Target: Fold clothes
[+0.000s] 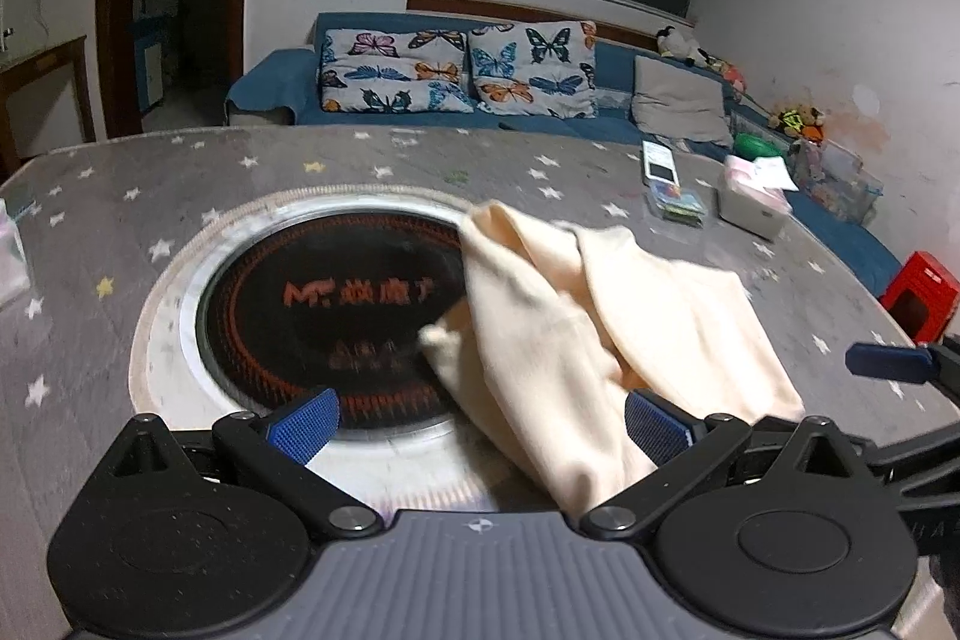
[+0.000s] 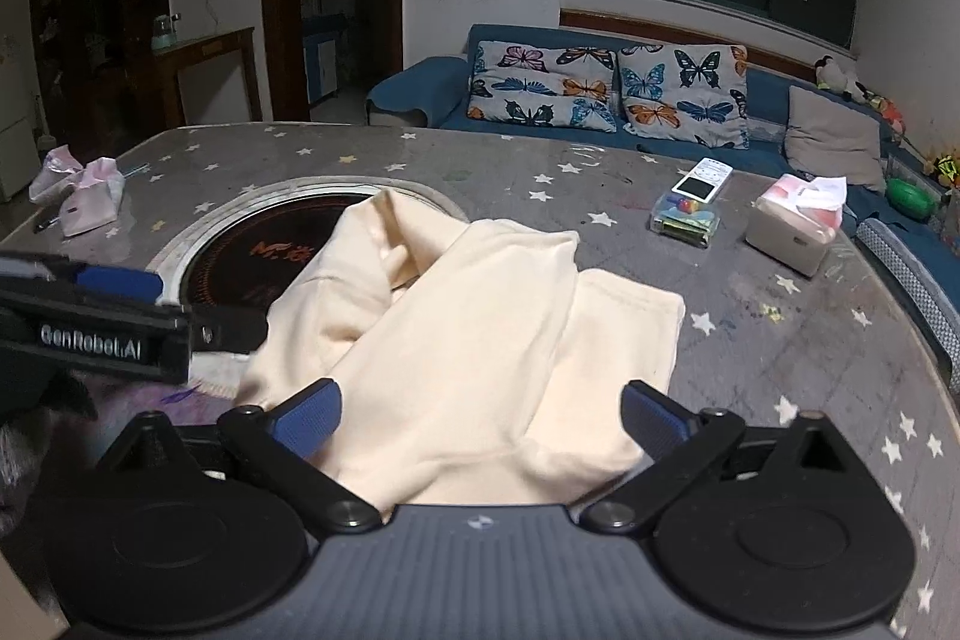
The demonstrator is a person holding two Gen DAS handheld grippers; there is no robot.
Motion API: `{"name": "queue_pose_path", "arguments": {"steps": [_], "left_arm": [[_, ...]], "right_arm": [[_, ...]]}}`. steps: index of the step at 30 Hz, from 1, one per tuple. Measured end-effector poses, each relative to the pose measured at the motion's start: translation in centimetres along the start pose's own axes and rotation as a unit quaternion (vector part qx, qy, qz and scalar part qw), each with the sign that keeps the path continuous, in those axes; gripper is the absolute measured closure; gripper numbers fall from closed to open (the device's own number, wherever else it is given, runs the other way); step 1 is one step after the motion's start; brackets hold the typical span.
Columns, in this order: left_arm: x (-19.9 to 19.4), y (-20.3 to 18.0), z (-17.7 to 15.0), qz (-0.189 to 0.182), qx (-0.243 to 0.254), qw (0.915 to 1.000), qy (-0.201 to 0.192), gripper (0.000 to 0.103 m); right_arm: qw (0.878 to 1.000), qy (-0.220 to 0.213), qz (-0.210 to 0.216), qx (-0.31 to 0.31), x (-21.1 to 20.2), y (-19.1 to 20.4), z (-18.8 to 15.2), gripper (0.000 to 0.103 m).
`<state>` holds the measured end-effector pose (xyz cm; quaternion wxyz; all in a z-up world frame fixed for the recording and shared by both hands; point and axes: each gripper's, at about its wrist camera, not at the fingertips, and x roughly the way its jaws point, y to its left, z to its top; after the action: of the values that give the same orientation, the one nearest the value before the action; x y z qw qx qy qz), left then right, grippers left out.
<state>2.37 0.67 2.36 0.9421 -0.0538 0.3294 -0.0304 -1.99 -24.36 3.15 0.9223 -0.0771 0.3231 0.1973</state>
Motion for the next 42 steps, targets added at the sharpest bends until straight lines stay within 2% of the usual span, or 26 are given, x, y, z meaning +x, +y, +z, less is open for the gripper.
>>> {"name": "queue_pose_path", "arguments": {"steps": [4, 9, 12, 16, 22, 23, 26, 27, 28, 30, 32, 34, 39, 40, 42], "left_arm": [[1.7, 0.1, 2.2, 0.014, 0.014, 0.9997, -0.011, 0.001], [4.6, 0.2, 5.2, 0.013, 0.028, 0.9994, -0.012, 0.008], [6.9, 0.2, 6.7, 0.007, 0.032, 0.9995, -0.004, 0.009], [10.3, 0.3, 8.2, -0.006, 0.036, 0.9992, 0.014, 0.008], [13.5, 0.0, 9.1, -0.041, 0.037, 0.9976, 0.042, 0.010], [13.9, -0.2, 9.1, -0.046, 0.041, 0.9971, 0.046, 0.014], [14.8, -0.6, 8.7, -0.061, 0.052, 0.9951, 0.059, 0.045], [15.1, -0.5, 8.5, -0.070, 0.051, 0.9942, 0.063, 0.067], [15.3, -0.5, 8.3, -0.075, 0.049, 0.9938, 0.066, 0.084], [15.3, -0.3, 7.9, -0.077, 0.044, 0.9941, 0.063, 0.094], [14.7, -0.1, 7.7, -0.078, 0.039, 0.9948, 0.053, 0.096], [13.8, 0.2, 7.6, -0.077, 0.035, 0.9955, 0.041, 0.097], [11.1, 1.0, 7.6, -0.074, 0.025, 0.9969, 0.010, 0.098], [10.6, 1.3, 7.6, -0.072, 0.020, 0.9972, 0.006, 0.098], [9.5, 1.8, 7.3, -0.071, 0.012, 0.9974, -0.001, 0.098]], "right_arm": [[1.000, 0.006, 0.003, 0.006, 1.7, -0.8, 1.2, 0.008], [1.000, 0.015, 0.014, 0.023, 4.3, -2.0, 3.1, 0.013], [0.999, 0.021, 0.023, 0.031, 5.9, -2.6, 4.3, 0.019], [0.999, 0.025, 0.033, 0.031, 7.6, -2.9, 5.6, 0.021], [0.997, 0.035, 0.053, 0.033, 10.1, -2.6, 6.9, 0.028], [0.997, 0.038, 0.059, 0.036, 10.5, -2.6, 7.0, 0.030], [0.996, 0.046, 0.070, 0.037, 11.4, -2.3, 7.0, 0.034], [0.995, 0.049, 0.073, 0.036, 11.7, -2.1, 7.0, 0.037], [0.995, 0.051, 0.075, 0.036, 11.9, -2.0, 7.0, 0.038], [0.995, 0.057, 0.077, 0.033, 12.3, -1.7, 6.9, 0.041], [0.995, 0.062, 0.076, 0.027, 12.7, -1.4, 6.8, 0.046], [0.994, 0.067, 0.078, 0.023, 12.9, -1.1, 6.7, 0.060], [0.995, 0.067, 0.067, 0.022, 12.8, -1.1, 6.5, 0.086], [0.996, 0.064, 0.065, 0.023, 12.5, -1.1, 6.4, 0.089], [0.996, 0.058, 0.062, 0.026, 11.8, -1.2, 6.3, 0.090]]}}
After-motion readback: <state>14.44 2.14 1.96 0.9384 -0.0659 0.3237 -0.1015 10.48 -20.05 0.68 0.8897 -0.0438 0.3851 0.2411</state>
